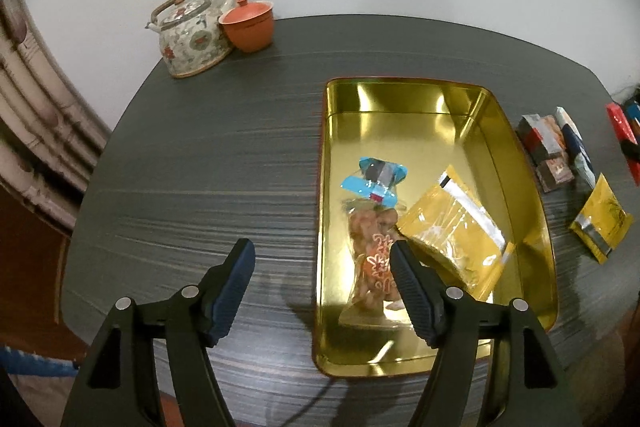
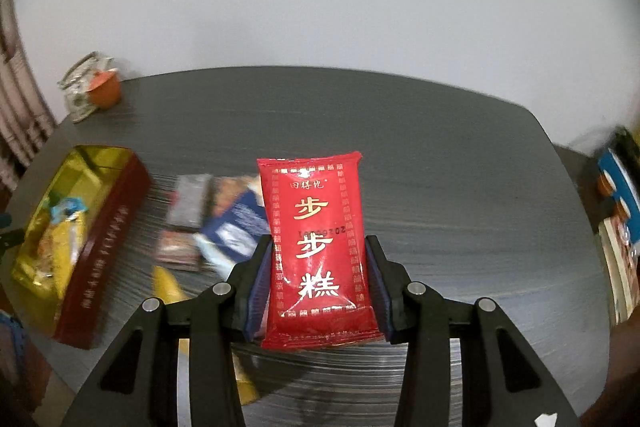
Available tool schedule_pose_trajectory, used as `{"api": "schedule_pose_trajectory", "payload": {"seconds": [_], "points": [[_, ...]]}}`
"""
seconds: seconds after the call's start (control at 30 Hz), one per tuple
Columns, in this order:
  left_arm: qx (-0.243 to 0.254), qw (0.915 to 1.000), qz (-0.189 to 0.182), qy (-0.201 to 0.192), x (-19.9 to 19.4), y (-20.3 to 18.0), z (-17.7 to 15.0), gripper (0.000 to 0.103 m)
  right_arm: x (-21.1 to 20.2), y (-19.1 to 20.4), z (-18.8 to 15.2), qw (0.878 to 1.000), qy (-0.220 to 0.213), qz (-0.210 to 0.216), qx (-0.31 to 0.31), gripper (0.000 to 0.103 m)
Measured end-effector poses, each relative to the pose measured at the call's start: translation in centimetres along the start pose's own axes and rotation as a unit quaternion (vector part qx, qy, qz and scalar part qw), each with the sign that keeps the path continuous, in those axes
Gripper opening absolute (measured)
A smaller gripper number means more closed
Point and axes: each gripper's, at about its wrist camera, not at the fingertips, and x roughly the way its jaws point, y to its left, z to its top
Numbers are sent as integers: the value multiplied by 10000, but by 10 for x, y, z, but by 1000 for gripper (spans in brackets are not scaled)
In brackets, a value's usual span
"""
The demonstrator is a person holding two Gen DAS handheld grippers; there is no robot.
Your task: Organize snacks
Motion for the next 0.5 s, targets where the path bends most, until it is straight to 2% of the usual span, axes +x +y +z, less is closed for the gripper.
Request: {"api": "schedule_pose_trajectory", "payload": {"seconds": [0.3, 0.5], "points": [[-287, 9996, -5, 0, -5, 18, -10, 75, -19, 72, 11, 9967, -116, 548, -589, 40], [-431, 9991, -11, -18, -7, 27, -14, 75, -15, 126, 6, 9907, -36, 906, -1014, 40]]}}
